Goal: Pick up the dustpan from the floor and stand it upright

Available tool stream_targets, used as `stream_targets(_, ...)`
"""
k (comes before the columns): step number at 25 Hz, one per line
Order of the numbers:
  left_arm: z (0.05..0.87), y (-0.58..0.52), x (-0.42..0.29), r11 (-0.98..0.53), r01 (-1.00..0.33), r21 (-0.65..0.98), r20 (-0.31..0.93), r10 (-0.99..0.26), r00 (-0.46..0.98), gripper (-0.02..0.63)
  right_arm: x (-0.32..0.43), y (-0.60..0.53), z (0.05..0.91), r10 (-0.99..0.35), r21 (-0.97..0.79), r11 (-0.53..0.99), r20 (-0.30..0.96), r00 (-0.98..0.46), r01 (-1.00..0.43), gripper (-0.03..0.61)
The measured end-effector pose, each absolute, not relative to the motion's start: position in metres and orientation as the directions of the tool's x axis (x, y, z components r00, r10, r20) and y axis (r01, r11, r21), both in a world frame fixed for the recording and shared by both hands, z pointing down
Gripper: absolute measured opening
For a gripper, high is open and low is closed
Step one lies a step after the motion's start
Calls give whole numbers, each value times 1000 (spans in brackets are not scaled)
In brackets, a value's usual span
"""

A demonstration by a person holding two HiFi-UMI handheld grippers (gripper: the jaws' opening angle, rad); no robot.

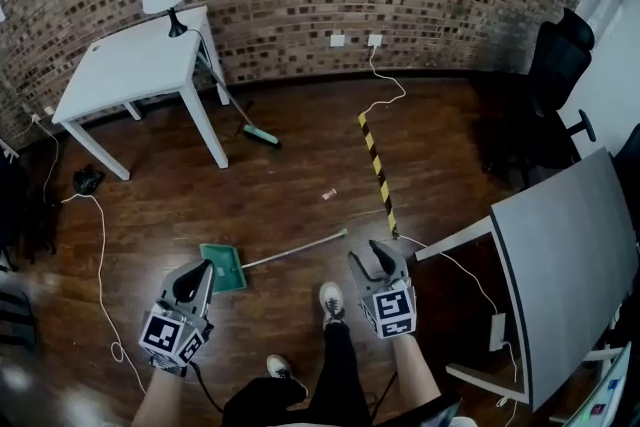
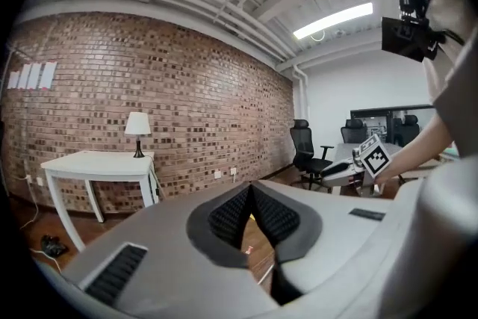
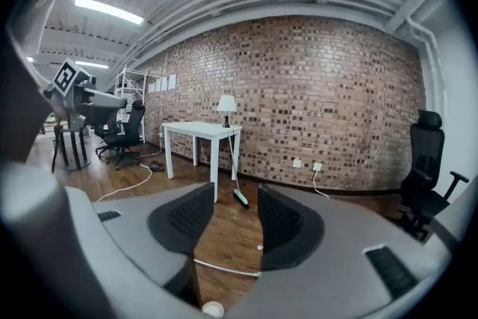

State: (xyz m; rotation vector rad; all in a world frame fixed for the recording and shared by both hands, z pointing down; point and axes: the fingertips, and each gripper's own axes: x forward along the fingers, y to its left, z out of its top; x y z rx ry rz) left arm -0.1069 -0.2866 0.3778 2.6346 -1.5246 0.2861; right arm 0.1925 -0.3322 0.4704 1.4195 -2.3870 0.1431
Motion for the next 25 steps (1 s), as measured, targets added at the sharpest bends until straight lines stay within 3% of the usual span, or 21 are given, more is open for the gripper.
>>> stream_targets(15,763,-449,-56,-512,-859,-15,187,-845,501,0,257,-483,948,-824,165,457,449,-346,-874,222)
stream_targets(25,872,-490,-66,-477,-874,-97,211,-868,450,0,277,-513,1160,-771,166,428,580,-262,-889,221)
